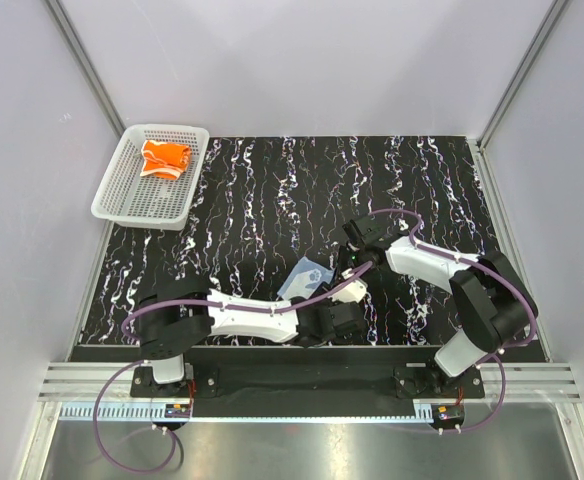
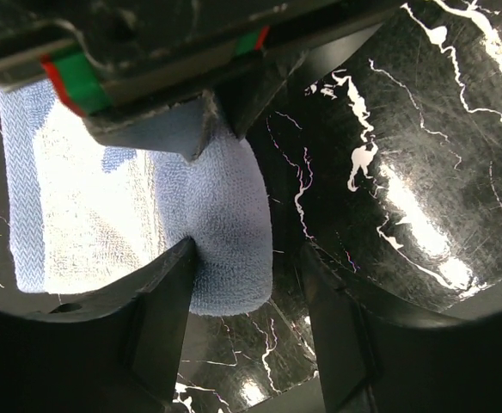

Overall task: Roll the towels
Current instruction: Roll the towel

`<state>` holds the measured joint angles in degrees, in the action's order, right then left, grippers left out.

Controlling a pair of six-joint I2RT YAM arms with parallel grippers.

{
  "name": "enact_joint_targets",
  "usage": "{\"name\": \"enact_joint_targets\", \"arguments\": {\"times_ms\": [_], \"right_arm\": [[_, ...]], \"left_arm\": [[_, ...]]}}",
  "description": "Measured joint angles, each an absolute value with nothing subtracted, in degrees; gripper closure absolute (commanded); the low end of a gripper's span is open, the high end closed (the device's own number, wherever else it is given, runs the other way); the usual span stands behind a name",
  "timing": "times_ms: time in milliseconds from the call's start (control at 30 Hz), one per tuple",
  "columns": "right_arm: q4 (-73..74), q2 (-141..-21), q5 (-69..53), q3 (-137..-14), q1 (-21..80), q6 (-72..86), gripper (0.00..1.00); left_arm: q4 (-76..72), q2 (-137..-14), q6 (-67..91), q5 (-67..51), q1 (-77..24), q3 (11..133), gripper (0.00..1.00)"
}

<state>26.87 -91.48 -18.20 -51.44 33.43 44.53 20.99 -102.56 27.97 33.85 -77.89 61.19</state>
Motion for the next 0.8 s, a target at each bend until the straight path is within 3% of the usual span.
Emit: {"name": "enact_joint_targets", "arguments": {"times_ms": [100,133,267,367,600,800], "right_arm": [[26.9,-91.5,-19.1,-51.5,33.4,44.5,0.86],[26.8,-91.5,-19.4,-51.6,33.4,44.5,0.86],[26.7,-91.6,-20.8,-51.7,33.4,44.1,0.85],[26.4,-91.6,-21.6,-51.9,33.4,43.6,0.85],[26.2,-91.6,-22.0,-51.9,33.4,43.1,0.69],[28.2,-91.6,-21.9,-52.0,33.4,42.2,0.39]], "left_arm": [[20.7,-102.8,28.1,33.9,-77.8,60.9,0.54],[20.6,-103.0,28.0,33.9,-77.6,60.9,0.66],[20.1,-103.9,27.7,34.6,-77.3,60.9,0.91],[19.7,-103.9,27.4,34.5,-77.1,60.9,1.00],[15.1,-100.5,26.7,30.0,-75.0,56.9,1.00],[10.2,-96.1,26.3,21.6,-70.7,52.2,1.00]]}}
